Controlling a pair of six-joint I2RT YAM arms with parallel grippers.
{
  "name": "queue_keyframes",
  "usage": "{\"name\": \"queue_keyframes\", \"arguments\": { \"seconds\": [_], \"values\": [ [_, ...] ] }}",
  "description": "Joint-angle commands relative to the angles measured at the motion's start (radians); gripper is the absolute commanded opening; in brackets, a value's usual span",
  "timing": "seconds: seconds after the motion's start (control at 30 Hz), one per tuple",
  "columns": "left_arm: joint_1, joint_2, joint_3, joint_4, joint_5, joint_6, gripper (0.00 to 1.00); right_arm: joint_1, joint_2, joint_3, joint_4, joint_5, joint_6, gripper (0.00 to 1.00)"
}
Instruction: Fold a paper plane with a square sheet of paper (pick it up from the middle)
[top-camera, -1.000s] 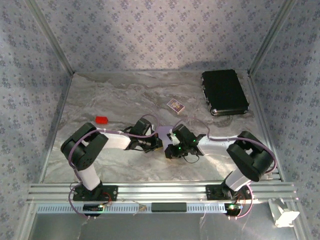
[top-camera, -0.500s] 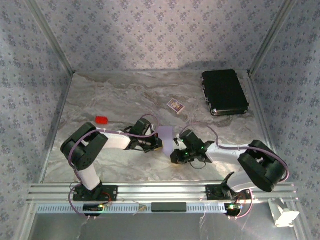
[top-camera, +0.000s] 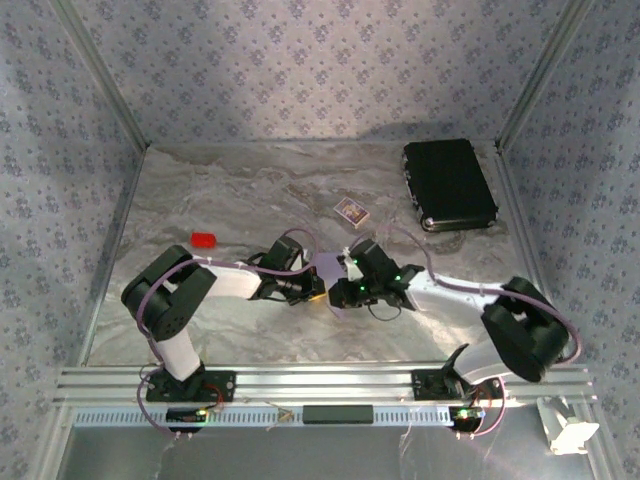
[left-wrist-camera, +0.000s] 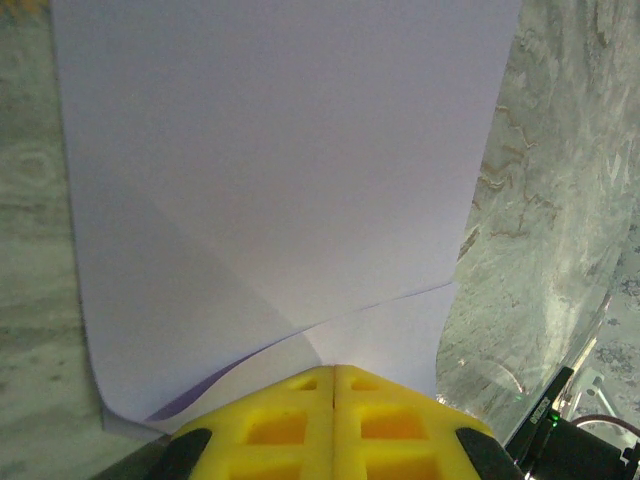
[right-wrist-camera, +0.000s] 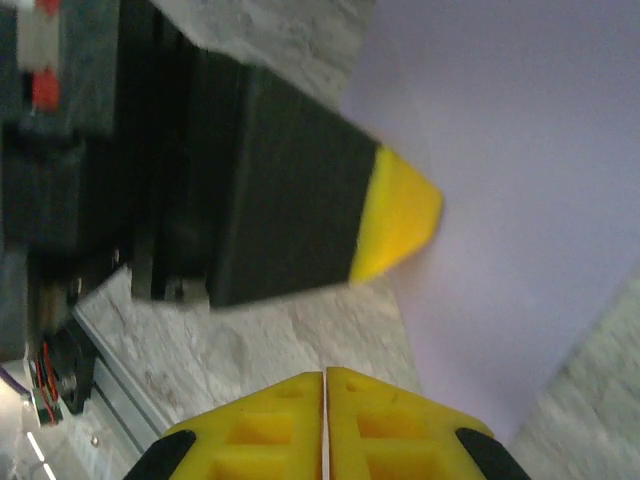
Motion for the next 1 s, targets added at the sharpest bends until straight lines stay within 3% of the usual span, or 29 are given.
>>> {"name": "queue_keyframes", "arguments": {
  "seconds": [0.0, 0.2, 0.5, 0.6, 0.67, 0.97],
  "values": [
    [0.012, 0.013, -0.012, -0.104, -0.072, 0.016, 0.0, -0.004, 0.07, 0.028, 0.039, -0.007, 0.041, 0.1],
    [0.012, 0.017, -0.014, -0.095, -0.069, 0.016, 0.0, -0.023, 0.153, 0.006, -0.05, 0.048, 0.078, 0.09],
    [0.013, 0.005, -0.001, -0.081, -0.067, 0.018, 0.0, -0.036, 0.138, -0.098, 0.008, -0.02, 0.101, 0.08],
    [0.013, -0.031, 0.015, -0.083, -0.057, 0.018, 0.12, -0.038, 0.138, -0.09, -0.007, 0.002, 0.098, 0.07],
    [0.013, -0.069, 0.032, -0.115, -0.073, 0.035, 0.13, -0.039, 0.132, -0.085, -0.008, 0.01, 0.099, 0.06],
    [-0.031, -0.07, 0.124, -0.198, -0.076, 0.01, 0.06, -0.055, 0.126, -0.076, -0.022, 0.011, 0.088, 0.05]
  ]
}}
